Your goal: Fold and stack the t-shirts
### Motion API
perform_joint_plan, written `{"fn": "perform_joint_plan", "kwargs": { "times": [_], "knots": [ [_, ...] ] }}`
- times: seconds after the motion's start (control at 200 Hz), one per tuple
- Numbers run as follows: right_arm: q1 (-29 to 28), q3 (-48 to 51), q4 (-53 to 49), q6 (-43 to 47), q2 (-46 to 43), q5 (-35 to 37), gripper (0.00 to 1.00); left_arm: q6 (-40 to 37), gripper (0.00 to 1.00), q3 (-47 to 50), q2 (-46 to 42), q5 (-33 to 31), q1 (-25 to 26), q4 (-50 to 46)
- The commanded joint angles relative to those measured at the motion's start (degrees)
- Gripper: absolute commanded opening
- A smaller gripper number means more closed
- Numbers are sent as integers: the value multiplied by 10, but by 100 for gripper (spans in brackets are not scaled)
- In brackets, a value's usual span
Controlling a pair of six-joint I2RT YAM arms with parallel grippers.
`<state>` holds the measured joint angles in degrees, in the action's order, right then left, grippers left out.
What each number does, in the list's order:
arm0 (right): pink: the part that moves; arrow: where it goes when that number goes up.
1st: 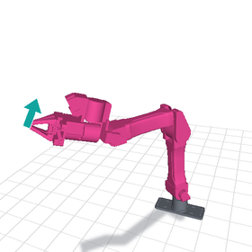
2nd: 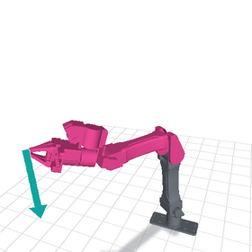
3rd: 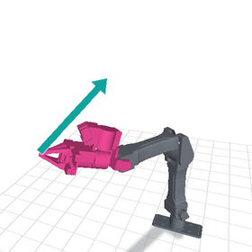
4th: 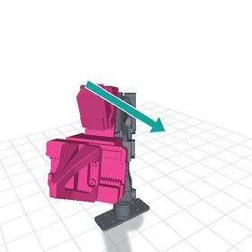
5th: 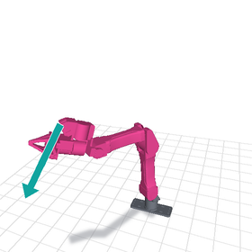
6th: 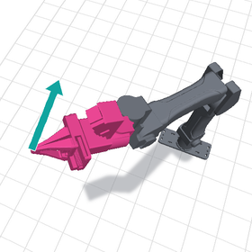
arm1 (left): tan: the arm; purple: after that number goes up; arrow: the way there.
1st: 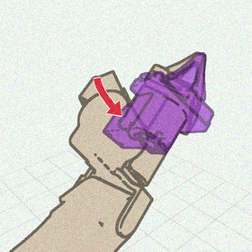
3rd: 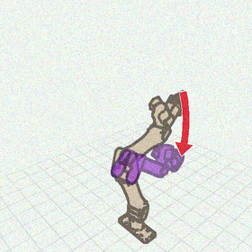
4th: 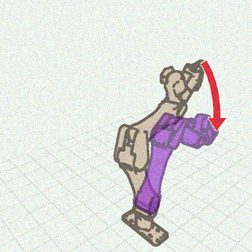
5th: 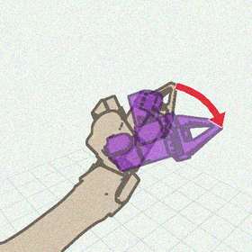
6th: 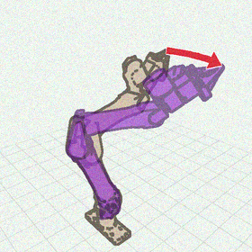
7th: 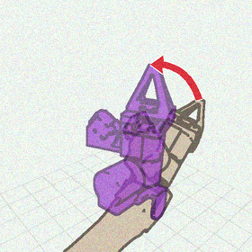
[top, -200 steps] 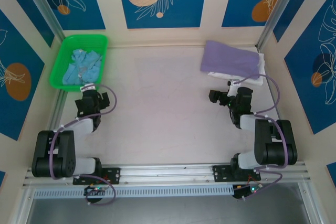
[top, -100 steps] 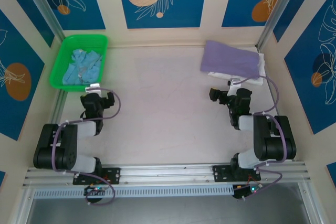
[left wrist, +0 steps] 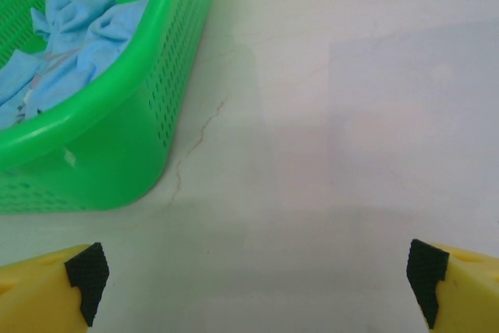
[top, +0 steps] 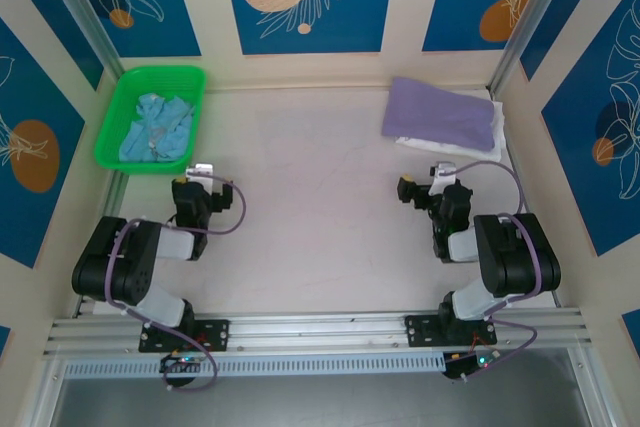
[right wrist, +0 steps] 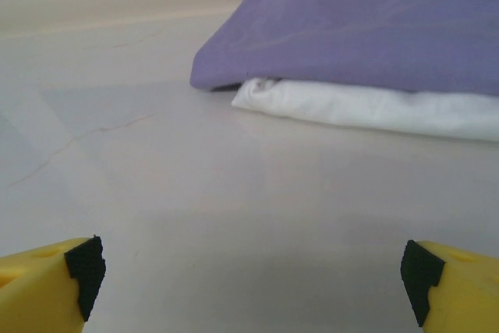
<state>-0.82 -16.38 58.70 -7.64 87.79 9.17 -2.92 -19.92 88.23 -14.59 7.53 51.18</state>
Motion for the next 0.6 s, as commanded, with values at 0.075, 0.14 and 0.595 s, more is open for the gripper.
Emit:
{"fn": "perform_joint_plan", "kwargs": {
  "times": [0.075,0.14,0.595],
  "knots": [
    [3,-69,-111,8,-5,3,99,17,100,-27,1,39,-22,-23],
    [2,-67,-104,9,-3,4,99,17,100,-26,1,39,-22,-21],
    [-1,-67,-107,13,-3,3,99,15,100,-20,-2,41,-21,-15]
  ]
}}
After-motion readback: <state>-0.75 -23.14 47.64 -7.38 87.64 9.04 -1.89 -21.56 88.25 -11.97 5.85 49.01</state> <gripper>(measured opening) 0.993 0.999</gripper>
